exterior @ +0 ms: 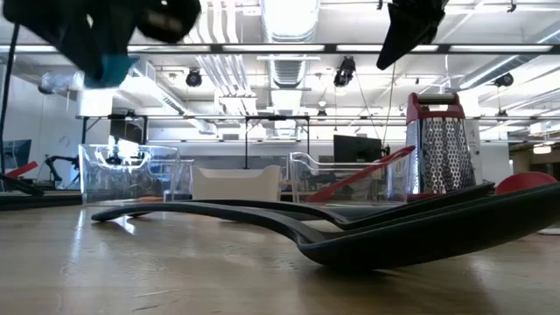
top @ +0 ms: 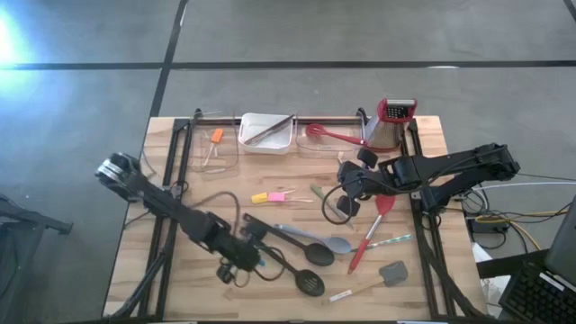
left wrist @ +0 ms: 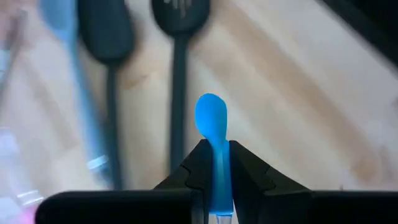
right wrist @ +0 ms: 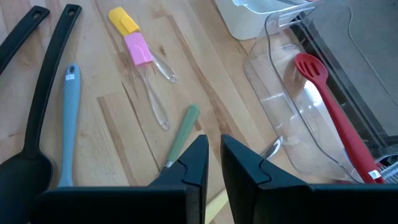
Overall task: Pick & Place Kitchen Items
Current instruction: Put the blue spatula into the left transparent bin
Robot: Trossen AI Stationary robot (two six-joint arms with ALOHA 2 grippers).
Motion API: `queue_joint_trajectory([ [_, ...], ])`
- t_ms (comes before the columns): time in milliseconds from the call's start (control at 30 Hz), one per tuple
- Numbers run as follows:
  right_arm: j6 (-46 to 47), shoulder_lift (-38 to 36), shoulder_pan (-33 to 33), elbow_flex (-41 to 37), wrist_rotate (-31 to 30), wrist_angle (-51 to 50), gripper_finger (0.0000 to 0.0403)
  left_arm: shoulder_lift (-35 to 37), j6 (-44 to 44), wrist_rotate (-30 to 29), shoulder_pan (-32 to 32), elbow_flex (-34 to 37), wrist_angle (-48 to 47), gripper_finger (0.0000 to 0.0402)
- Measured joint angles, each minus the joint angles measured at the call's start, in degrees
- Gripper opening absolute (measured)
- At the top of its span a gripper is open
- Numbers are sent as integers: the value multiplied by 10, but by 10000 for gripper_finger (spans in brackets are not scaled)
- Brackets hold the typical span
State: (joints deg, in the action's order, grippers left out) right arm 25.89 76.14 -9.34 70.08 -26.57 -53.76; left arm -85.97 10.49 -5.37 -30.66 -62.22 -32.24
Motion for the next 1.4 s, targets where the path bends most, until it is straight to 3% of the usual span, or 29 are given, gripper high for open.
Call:
queue_joint_trajectory([
  [100,0,0,0,0,0,0,38,45,60,-72,5,0,-68,38],
  [233,0,0,0,0,0,1,38,108,66,-197,32,0,-135,38],
  [333,0,0,0,0,0,3,38,153,50,-267,80,0,-139,38],
  [433,2,0,0,0,0,6,38,198,65,-294,153,0,-110,38],
  [567,4,0,0,0,0,6,38,242,50,-296,282,0,-44,38],
  [700,3,0,0,0,0,6,38,273,-27,-265,443,0,3,38],
  [867,1,0,0,0,0,5,38,277,-159,-87,676,0,16,38],
  [967,-5,0,0,0,0,5,38,259,-195,-32,773,7,10,38],
  [1167,-10,0,0,0,1,5,38,225,-204,-20,822,35,28,38],
  [1400,-9,0,0,0,0,5,38,178,-198,-71,822,52,39,38],
])
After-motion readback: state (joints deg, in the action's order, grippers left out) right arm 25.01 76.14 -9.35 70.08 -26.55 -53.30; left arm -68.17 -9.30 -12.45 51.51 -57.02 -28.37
